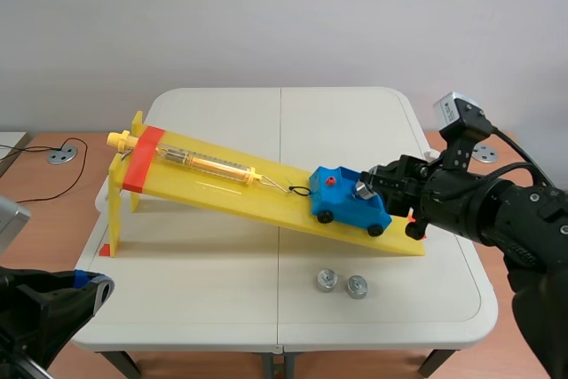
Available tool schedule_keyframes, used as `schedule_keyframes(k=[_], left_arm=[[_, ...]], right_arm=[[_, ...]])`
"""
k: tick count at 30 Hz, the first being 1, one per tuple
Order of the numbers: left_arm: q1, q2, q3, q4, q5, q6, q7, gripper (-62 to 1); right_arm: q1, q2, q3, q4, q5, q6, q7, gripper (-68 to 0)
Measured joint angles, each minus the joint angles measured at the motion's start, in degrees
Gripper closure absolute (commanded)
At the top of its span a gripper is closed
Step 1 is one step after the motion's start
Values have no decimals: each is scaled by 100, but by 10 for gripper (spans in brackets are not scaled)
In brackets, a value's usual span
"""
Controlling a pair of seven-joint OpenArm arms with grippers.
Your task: Place the four metal weights on the blue cart on the ramp.
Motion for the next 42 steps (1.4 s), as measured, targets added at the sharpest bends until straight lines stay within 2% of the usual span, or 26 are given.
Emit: schedule_keyframes(k=[7, 24, 29, 34, 38, 42], left_arm=[[0, 0, 0, 0, 0, 0, 0, -29], [0, 0, 0, 0, 0, 0, 0, -29], [0, 0, 0, 0, 0, 0, 0, -29], [0, 0, 0, 0, 0, 0, 0, -29], [0, 0, 0, 0, 0, 0, 0, -29], [0, 0, 0, 0, 0, 0, 0, -29]], right_arm=[[197, 2, -46, -319, -2, 0, -2, -6], [214, 2, -195, -501, -61, 0, 0, -8], [214, 2, -192, -501, -87, 0, 0, -140], [214, 4, -173, -501, -87, 9, 13, -214], [214, 26, 0, -470, -85, 387, -26, -263], [146, 227, 192, -140, -79, 839, -90, -264]])
